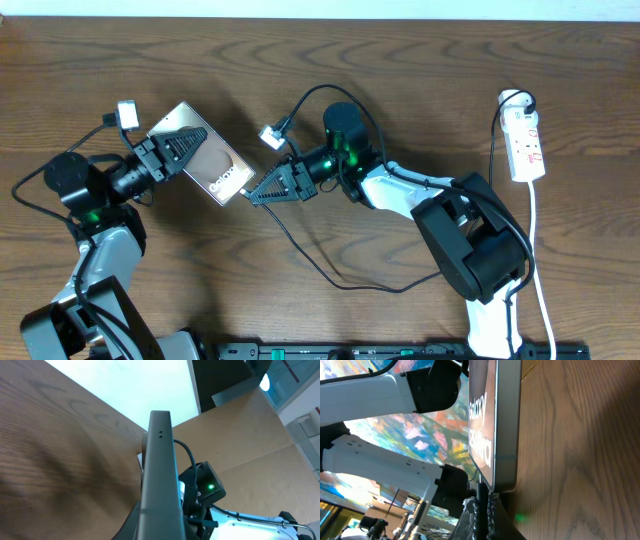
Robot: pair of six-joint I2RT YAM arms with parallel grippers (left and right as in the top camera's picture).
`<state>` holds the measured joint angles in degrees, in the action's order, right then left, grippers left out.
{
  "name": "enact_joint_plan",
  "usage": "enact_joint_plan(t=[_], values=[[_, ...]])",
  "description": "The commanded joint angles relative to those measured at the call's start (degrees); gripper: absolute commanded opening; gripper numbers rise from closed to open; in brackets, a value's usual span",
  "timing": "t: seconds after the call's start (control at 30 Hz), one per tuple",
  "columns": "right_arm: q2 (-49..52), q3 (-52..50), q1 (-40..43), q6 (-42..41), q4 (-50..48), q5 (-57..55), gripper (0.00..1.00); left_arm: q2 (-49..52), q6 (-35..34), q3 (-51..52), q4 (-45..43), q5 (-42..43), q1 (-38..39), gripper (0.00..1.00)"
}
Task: Plug charger to phone and switch on socket
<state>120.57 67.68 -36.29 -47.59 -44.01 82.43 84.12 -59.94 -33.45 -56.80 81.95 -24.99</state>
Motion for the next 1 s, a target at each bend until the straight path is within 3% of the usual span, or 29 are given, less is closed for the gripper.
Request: enact_joint_plan(t=[0.0,0.97], values=[[0.3,0.1,-0.6,-0.4,-0.3,-0.4,0.01,-0.1,0.9,-0.5,-0.3,0.9,0.5,0.08],[0.3,0.1,-0.6,-4.7,-0.3,-5.3,0.01,-0.1,0.1,-0.5,-0.3,1.0,0.7,0.07]])
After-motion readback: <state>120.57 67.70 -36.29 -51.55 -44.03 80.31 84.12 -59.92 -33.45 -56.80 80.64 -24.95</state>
